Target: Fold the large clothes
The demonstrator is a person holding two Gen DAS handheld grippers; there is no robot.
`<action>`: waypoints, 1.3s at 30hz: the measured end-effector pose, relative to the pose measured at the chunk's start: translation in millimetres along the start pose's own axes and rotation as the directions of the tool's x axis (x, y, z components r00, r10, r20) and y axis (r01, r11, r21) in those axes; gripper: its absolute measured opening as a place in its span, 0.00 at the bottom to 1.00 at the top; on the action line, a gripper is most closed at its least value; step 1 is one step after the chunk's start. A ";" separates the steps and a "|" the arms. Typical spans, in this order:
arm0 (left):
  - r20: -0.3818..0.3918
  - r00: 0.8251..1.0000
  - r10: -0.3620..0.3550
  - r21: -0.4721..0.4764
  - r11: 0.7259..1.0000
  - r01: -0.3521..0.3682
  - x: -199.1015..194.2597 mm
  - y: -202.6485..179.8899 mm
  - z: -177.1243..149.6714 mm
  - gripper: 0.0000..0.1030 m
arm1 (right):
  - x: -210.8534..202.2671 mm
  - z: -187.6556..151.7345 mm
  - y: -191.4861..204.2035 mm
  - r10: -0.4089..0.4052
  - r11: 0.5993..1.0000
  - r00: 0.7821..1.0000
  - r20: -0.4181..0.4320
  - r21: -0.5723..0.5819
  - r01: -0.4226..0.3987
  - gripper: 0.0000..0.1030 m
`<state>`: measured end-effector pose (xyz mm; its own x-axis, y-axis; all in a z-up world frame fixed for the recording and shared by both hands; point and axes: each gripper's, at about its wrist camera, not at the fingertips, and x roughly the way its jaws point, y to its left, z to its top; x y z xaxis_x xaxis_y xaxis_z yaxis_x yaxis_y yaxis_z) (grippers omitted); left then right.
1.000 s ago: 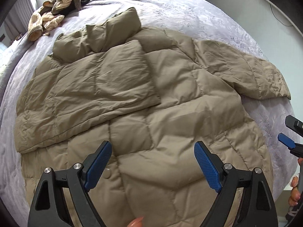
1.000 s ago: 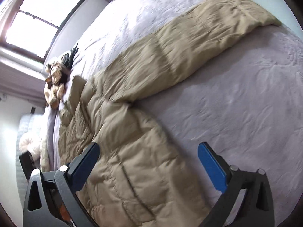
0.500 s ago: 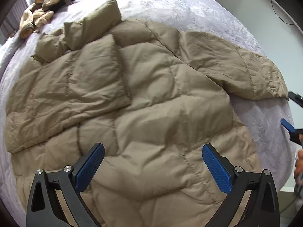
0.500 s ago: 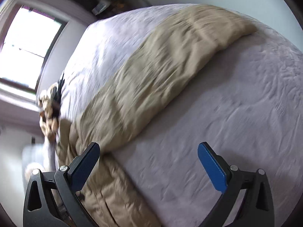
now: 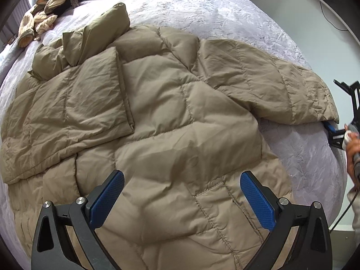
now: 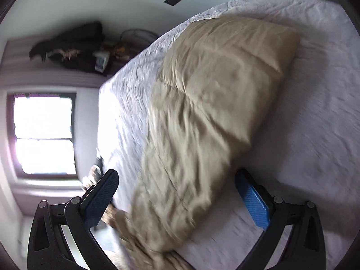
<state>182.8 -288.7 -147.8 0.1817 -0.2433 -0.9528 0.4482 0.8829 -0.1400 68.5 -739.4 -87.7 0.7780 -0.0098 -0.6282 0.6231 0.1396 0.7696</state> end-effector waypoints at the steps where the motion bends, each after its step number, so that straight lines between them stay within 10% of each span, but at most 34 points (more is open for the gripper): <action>1: 0.004 1.000 0.002 0.001 1.000 -0.002 -1.4 0.8 0.8 1.00 | 5.1 2.4 0.2 0.017 1.000 1.000 0.004 0.020 -0.017 1.00; 5: 0.016 1.000 0.016 -0.011 1.000 -0.016 -7.9 8.8 2.8 1.00 | 21.9 10.4 2.2 0.055 0.995 0.998 0.000 0.081 -0.055 0.87; 6: 0.017 1.000 0.020 -0.014 1.000 -0.020 -9.2 11.5 2.4 1.00 | 27.5 9.0 2.5 0.059 0.993 0.998 -0.010 0.101 -0.058 0.74; 8: 0.024 0.999 0.034 -0.023 0.999 -0.033 -12.7 17.7 2.0 1.00 | 35.1 9.4 2.4 0.068 0.989 0.997 -0.045 0.136 -0.061 0.12; 12: 0.046 0.998 0.051 -0.042 0.998 -0.049 -21.0 37.9 -1.7 1.00 | 41.5 1.4 10.2 0.118 0.987 0.992 -0.053 0.115 -0.111 0.07; 20: 0.083 0.993 0.089 -0.118 0.990 -0.079 -34.0 104.4 -14.6 1.00 | 59.3 -76.7 128.8 0.117 0.939 0.982 -0.146 -0.306 -0.157 0.07; 27: 0.104 0.985 0.140 -0.203 0.972 -0.117 -52.6 179.7 -29.1 1.00 | 110.6 -223.5 229.0 0.013 0.696 0.975 -0.223 -0.698 -0.169 0.07; 31: 0.123 0.975 0.184 -0.250 0.957 -0.149 -63.8 218.1 -36.3 1.00 | 152.5 -323.3 261.1 -0.088 0.478 0.969 -0.230 -0.863 -0.161 0.07; 35: 0.124 0.968 0.216 -0.291 0.941 -0.173 -67.4 253.0 -42.4 1.00 | 187.6 -399.3 255.6 -0.203 0.310 0.957 -0.208 -0.941 -0.139 0.07; 39: 0.126 0.965 0.229 -0.313 0.932 -0.180 -64.5 276.1 -47.8 1.00 | 207.0 -436.9 224.1 -0.328 0.239 0.931 -0.158 -0.968 -0.080 0.07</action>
<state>253.0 -10.1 -137.9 0.3882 -0.0832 -0.9178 0.1108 0.9929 -0.0432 334.2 -277.6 -95.3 0.5074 0.1013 -0.8557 0.0093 0.9924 0.1231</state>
